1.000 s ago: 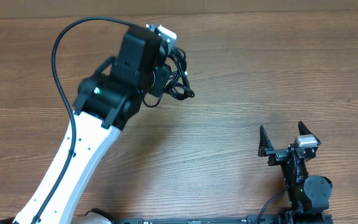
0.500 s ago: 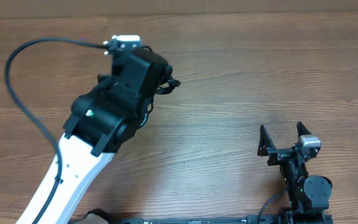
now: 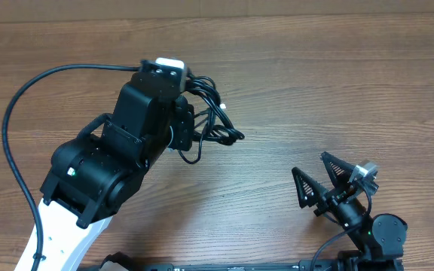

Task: Untangle cables
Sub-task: 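Lift the cable bundle with the left gripper toward the right gripper, then move the right gripper up and grasp a hanging cable strand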

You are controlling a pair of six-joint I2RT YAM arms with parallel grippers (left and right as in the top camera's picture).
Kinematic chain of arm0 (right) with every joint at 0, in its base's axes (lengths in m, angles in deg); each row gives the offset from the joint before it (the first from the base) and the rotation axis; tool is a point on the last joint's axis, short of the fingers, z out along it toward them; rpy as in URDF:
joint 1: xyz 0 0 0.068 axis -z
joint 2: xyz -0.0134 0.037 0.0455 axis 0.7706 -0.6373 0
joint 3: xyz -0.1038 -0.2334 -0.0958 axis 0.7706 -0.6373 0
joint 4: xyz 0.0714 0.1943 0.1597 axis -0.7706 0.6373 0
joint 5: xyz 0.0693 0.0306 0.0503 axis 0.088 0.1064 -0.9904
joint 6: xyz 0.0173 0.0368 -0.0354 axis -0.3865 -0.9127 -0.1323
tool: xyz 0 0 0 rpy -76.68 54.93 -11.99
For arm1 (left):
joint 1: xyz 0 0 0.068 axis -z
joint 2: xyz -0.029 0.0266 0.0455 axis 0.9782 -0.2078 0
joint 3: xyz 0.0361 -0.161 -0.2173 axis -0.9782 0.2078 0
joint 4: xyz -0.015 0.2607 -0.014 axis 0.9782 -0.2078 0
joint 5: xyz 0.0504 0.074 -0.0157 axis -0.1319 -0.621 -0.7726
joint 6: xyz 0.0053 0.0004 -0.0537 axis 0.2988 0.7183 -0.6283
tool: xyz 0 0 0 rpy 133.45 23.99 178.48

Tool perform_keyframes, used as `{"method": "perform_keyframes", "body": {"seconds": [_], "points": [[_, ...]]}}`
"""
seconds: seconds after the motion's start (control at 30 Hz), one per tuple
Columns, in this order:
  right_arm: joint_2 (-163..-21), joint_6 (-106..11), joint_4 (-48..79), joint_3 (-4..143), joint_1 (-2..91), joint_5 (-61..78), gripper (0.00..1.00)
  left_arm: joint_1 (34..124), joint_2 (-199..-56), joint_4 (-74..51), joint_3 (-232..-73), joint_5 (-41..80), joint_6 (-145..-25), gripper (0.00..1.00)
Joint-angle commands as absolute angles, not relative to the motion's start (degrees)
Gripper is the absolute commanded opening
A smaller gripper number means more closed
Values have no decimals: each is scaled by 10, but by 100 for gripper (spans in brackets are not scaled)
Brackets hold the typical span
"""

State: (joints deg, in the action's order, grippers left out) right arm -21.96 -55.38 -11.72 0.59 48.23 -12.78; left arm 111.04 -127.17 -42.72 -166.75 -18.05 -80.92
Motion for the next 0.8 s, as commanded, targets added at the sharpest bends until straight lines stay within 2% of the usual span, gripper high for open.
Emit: {"method": "perform_keyframes", "body": {"seconds": [0.0, 0.17, 0.33, 0.53, 0.67, 0.77], "points": [[-217, -513, -72, 75, 486, -182, 100, 1114, -1270, -418, -1674, -71, -748, 4], [-229, -439, 51, 178, 486, -183, 100, 1114, -1270, -411, -1674, -42, -736, 4], [-283, -420, 83, 242, 486, -223, 100, 1114, -1275, -406, -1673, 87, -606, 4], [-397, -420, 87, 317, 486, -334, 100, 1114, -1294, -406, -1673, 147, -528, 4], [-442, -421, 74, 358, 486, -404, 100, 1114, -1298, -403, -1673, 132, -530, 4], [-446, -462, 4, 361, 486, -473, 100, 1114, -1300, -399, -1673, 61, -628, 4]]}}
